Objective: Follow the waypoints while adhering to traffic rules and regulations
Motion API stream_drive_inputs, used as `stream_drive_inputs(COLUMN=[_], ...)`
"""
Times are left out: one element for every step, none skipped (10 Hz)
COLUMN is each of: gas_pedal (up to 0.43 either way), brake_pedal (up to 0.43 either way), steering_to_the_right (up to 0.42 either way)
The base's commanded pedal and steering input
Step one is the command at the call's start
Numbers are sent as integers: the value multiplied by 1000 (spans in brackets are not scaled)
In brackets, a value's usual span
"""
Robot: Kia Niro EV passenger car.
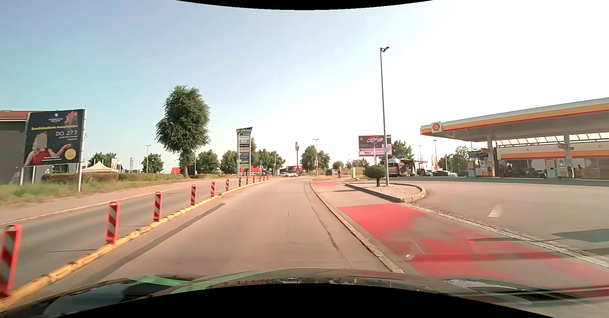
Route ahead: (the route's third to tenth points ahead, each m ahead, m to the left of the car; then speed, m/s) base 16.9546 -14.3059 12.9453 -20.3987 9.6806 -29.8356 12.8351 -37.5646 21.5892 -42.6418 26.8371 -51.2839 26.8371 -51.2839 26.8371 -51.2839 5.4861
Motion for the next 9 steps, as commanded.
stream_drive_inputs(gas_pedal=[0, 0, 0, 0, 0, 0, 0, 0, 0], brake_pedal=[213, 195, 165, 152, 122, 98, 24, 0, 0], steering_to_the_right=[232, 245, 264, 300, 337, 360, 378, 392, 405])
